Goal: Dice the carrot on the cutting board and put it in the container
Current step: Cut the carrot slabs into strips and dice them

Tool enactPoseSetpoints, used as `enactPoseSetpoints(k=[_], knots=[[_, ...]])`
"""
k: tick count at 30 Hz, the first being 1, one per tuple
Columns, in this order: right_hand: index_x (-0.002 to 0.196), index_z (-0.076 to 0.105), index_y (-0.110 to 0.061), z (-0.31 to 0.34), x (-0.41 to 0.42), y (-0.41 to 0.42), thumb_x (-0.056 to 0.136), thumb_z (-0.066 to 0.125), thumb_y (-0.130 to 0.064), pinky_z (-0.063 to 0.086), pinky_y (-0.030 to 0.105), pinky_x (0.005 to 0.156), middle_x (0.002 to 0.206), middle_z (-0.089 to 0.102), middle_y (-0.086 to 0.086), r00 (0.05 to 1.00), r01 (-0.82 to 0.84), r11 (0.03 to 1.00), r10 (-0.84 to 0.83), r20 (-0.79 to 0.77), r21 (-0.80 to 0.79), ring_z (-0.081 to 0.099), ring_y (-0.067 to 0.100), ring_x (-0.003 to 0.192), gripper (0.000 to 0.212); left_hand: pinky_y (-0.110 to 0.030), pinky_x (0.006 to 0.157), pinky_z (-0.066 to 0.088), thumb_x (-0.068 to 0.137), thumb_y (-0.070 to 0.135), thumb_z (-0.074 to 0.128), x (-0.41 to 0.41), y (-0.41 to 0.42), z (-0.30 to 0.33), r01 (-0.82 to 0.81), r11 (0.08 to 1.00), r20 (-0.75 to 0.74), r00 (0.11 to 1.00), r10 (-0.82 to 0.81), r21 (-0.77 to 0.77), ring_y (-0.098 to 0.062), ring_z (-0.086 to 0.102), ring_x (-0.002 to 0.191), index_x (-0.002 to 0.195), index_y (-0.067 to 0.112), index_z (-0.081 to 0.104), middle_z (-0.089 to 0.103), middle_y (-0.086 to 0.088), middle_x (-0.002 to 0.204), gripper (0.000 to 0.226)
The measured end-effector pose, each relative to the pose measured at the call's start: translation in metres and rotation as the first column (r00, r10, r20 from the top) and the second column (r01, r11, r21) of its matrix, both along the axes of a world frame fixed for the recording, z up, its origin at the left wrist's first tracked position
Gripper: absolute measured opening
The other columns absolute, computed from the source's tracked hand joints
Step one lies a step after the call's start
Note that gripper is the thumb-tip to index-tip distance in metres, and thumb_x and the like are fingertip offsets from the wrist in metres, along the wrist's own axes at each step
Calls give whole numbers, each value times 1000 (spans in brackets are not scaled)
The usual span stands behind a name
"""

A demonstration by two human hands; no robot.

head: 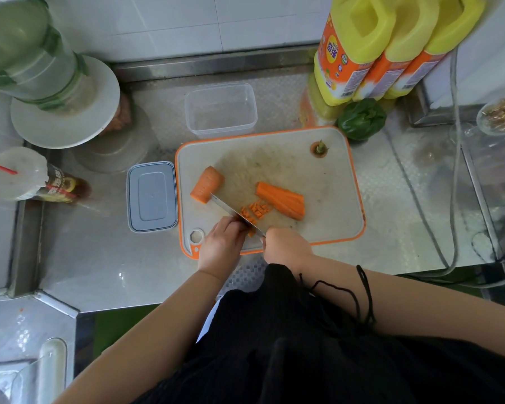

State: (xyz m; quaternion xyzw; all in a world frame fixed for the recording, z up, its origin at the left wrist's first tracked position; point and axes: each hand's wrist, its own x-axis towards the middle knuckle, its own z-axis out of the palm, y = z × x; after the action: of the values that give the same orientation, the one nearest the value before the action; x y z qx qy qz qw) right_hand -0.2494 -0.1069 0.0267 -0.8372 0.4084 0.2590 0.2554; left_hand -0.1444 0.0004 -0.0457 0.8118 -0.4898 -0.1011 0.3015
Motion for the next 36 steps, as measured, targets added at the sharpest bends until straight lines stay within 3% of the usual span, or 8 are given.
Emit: enactPoseSetpoints(k=[5, 9, 13, 16, 23, 28, 32, 36], knots=[[98, 58, -8, 2, -4, -19, 100, 42, -34, 43, 33, 68, 91, 62, 11, 997, -24, 989, 14, 72, 144, 61, 30, 87, 31, -40, 58, 56, 90, 21, 50, -1, 2, 1, 0, 1000, 26, 1000, 0, 4, -27, 65, 77, 89, 7, 73, 65, -8, 93, 27], [99, 58, -6, 7, -11, -21, 102, 37, -36, 39, 32, 64, 91, 62, 11, 989, -104, 992, 95, 112, 76, 61, 30, 86, 37, -38, 58, 57, 89, 19, 50, -3, 8, 6, 21, 1000, 70, 997, -19, -21, -27, 66, 74, 92, 5, 72, 66, -9, 93, 26], [98, 59, -6, 15, -13, -20, 102, 37, -33, 36, 31, 63, 83, 57, 8, 984, -137, 989, 129, 126, 57, 61, 30, 85, 35, -37, 59, 55, 90, 27, 51, -1, 13, 6, -71, 997, -2, 997, 71, -4, -29, 64, 77, 93, 5, 70, 63, -9, 95, 29], [99, 59, -8, 16, -11, -12, 101, 40, -32, 40, 32, 64, 86, 60, 6, 985, -134, 990, 129, 116, 38, 61, 28, 85, 31, -39, 63, 56, 90, 27, 50, -1, 11, 5, -38, 999, -7, 999, 38, 14, -29, 63, 78, 89, 4, 69, 63, -10, 92, 29], [97, 61, -11, 7, -7, -5, 94, 51, -18, 41, 31, 63, 65, 41, -4, 992, -122, 992, 121, 40, 23, 62, 24, 82, 13, -36, 63, 56, 88, 23, 50, 1, 7, 2, -27, 1000, 4, 1000, 27, 12, -28, 64, 76, 84, 4, 71, 65, -8, 86, 28], [101, 62, -14, 4, 2, 4, 94, 51, -17, 43, 32, 64, 71, 47, -1, 997, -74, 997, 74, 8, -24, 61, 24, 85, 13, -36, 65, 55, 89, 24, 49, 2, 7, 1, -30, 999, -2, 1000, 30, 27, -28, 63, 77, 85, 4, 71, 66, -9, 87, 29], [101, 60, -8, 4, 2, -10, 99, 45, -30, 44, 33, 67, 90, 62, 9, 997, -54, 995, 48, 63, 89, 62, 29, 89, 27, -39, 67, 55, 89, 21, 49, 1, 10, 0, -19, 999, 17, 1000, 19, 38, -30, 62, 80, 86, 5, 71, 66, -9, 89, 27], [92, 57, -6, 5, -5, -20, 100, 41, -37, 39, 31, 64, 85, 58, 9, 996, -26, 987, 11, 90, 157, 61, 29, 86, 35, -38, 70, 53, 91, 21, 49, 2, 13, 1, -28, 999, 35, 999, 28, 22, -29, 62, 82, 88, 6, 72, 66, -8, 91, 27]])
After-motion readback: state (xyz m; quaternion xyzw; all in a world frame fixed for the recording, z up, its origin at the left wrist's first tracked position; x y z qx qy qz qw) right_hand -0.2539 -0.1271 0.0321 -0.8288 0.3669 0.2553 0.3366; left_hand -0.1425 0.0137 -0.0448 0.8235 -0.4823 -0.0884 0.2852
